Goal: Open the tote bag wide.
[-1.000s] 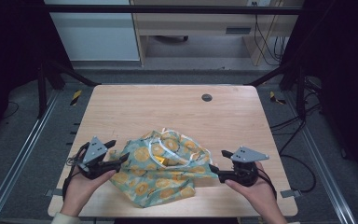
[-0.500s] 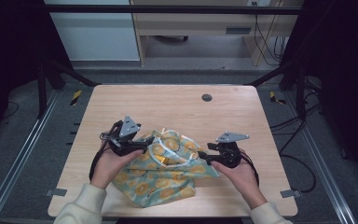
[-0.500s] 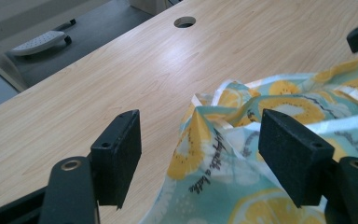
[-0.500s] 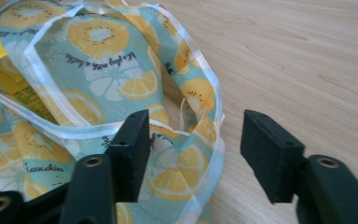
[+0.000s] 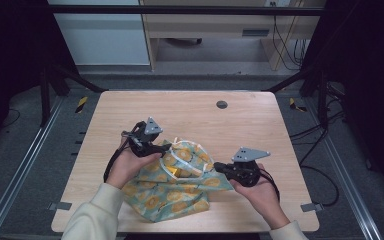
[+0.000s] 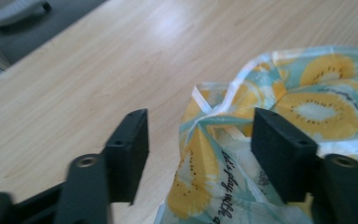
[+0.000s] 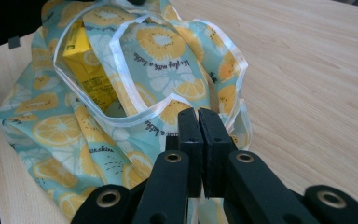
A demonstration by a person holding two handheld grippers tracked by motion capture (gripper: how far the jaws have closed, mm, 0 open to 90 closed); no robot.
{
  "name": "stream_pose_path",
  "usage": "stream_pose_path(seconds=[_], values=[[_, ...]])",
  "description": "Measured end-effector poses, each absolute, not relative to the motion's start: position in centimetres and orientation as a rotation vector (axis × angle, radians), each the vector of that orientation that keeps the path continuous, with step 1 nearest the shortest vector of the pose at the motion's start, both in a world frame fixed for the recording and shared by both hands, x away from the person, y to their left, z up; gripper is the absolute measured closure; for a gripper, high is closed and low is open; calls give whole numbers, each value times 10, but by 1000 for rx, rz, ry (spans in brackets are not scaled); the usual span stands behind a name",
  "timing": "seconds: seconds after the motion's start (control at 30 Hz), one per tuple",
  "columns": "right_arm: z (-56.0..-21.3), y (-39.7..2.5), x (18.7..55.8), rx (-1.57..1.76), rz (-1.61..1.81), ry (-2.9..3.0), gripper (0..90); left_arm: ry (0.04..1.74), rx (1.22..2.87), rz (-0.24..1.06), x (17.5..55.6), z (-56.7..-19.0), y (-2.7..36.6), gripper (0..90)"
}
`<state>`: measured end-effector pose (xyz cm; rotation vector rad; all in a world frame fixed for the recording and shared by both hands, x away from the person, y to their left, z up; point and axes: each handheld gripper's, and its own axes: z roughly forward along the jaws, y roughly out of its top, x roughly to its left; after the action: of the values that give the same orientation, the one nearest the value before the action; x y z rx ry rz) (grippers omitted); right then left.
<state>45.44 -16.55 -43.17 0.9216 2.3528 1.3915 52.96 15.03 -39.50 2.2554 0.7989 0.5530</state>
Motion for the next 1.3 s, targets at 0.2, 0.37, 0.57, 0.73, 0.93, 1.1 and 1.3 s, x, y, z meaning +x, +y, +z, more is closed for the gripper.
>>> stream_pose_path(seconds=[0.2,0.37,0.57,0.73,0.93,1.1,1.3], values=[[-429,-168,452,897,1400,2317,890,799,2287,557,527,-399,152,803],[-424,-171,449,884,1414,2266,892,791,2175,642,515,-387,165,892],[-419,-173,434,841,1403,2233,890,774,1950,703,479,-374,193,894],[-419,-172,422,815,1394,2235,890,741,1902,711,452,-375,212,900],[-420,-173,408,786,1389,2244,889,735,1864,649,421,-389,227,900],[-425,-169,399,749,1373,2285,886,709,1900,602,403,-404,236,900],[-442,-165,397,759,1301,2380,882,653,2037,494,398,-428,237,900]])
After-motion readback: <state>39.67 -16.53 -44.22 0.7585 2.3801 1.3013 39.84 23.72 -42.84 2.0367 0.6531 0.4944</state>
